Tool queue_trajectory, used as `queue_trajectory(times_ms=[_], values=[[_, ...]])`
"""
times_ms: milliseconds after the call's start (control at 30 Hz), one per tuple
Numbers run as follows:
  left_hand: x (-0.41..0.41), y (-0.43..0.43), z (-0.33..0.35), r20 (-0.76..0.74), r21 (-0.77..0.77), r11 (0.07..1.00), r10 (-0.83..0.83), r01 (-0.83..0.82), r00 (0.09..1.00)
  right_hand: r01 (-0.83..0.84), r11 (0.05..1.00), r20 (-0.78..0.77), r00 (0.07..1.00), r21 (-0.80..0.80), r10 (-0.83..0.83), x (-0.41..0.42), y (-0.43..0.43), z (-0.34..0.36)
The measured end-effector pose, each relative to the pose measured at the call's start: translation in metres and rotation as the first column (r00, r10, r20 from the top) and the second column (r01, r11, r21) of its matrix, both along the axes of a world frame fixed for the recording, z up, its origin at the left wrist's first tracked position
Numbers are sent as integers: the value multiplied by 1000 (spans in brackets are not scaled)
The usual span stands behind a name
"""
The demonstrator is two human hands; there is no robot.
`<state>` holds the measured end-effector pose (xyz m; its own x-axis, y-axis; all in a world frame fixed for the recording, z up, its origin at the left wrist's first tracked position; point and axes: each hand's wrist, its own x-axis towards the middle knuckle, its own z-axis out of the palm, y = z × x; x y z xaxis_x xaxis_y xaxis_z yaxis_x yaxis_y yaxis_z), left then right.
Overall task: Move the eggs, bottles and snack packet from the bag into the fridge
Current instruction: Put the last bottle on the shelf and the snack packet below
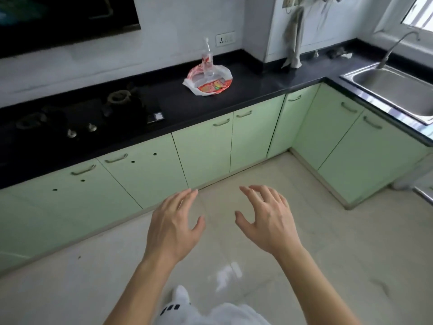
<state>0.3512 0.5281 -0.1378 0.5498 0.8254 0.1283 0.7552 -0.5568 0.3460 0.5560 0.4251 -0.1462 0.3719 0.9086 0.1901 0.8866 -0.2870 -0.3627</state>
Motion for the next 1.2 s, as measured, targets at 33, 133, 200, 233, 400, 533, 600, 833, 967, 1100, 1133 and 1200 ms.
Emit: queue_trajectory(times_ms=[33, 133, 200, 233, 400, 533, 600, 833, 967, 1100, 1133, 1200], values=[[9, 2, -1, -5, -1, 1000, -8, 8, 1000, 7, 1000, 0, 1000, 1, -7, 5, 0, -1], [31, 11, -5, -9, -6, 999, -42, 42, 999, 36, 999, -13, 999, -5, -36, 21, 4, -6], [43, 20, -9, -3, -13, 998, -61, 61, 998, 55, 998, -25, 998, -8, -55, 31, 9, -8], [48, 27, -11, 1, -13, 998, -66, 66, 998, 60, 998, -25, 998, -13, -61, 36, 14, -9], [75, 73, -14, 40, -13, 998, -60, 61, 997, 89, 995, -23, 996, -38, -90, 67, 51, -15], [102, 127, -19, 58, -7, 998, -67, 68, 996, 102, 993, -16, 995, -52, -103, 94, 105, -15], [119, 158, -20, 56, -18, 997, -79, 80, 995, 104, 993, -4, 995, -62, -105, 110, 139, -13], [176, 276, -6, 61, 6, 994, -109, 109, 992, 100, 993, 29, 995, -66, -99, 170, 261, 4], [201, 328, -5, 61, 0, 993, -119, 120, 991, 116, 991, 29, 993, -73, -115, 194, 306, 0], [222, 367, -6, 62, -4, 994, -113, 114, 992, 108, 989, 23, 994, -98, -106, 211, 335, -9], [228, 375, -6, 60, -6, 993, -116, 116, 991, 106, 989, 23, 994, -100, -104, 216, 344, -11], [238, 393, -9, 55, -7, 993, -116, 116, 992, 103, 989, 15, 995, -103, -102, 226, 361, -13]])
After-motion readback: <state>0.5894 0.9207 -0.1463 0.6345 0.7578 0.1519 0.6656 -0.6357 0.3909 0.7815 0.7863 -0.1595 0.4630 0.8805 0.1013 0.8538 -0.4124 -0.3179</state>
